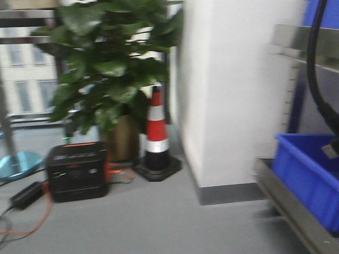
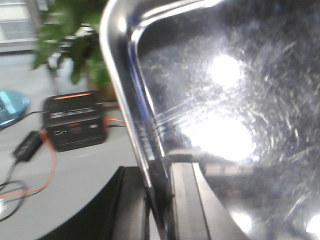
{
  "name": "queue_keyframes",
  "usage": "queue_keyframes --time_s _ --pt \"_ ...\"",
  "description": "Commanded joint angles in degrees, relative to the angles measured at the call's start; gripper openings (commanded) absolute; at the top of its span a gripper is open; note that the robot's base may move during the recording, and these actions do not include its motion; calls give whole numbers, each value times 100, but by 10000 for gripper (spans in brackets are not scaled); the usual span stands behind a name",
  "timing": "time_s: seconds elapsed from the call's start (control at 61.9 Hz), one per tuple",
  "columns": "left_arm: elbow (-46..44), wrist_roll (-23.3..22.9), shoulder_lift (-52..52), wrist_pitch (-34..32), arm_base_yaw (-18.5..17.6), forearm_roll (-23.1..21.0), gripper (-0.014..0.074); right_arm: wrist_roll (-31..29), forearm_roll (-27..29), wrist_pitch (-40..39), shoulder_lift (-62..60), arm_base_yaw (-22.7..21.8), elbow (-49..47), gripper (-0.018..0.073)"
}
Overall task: Stack silver trays without gaps
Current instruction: 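Drive the base past the plant toward the second shelf, then align the base in front of the second shelf holding the tray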
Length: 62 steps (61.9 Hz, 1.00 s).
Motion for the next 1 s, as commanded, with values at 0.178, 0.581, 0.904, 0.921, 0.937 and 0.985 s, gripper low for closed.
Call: queue_keyframes --time_s 0.178,0.581,0.904,0.921,0.937,0.985 --pt "-20 213 39 -682 -163 -303 -17 -25 322 -1349 27 168 -38 -69" --pt "-20 213 39 -682 -163 -303 -17 -25 322 -1359 27 168 -38 -69" --pt "-20 213 39 -682 -163 -303 -17 -25 322 -1359 27 168 -38 -69" --pt "-20 213 39 -682 -163 -303 -17 -25 322 -1359 27 168 -38 -69" --pt "-20 213 39 -682 -163 -303 -17 -25 322 -1359 27 168 -38 -69" --pt "-20 213 39 -682 -163 -303 -17 -25 322 -1359 27 168 -38 -69"
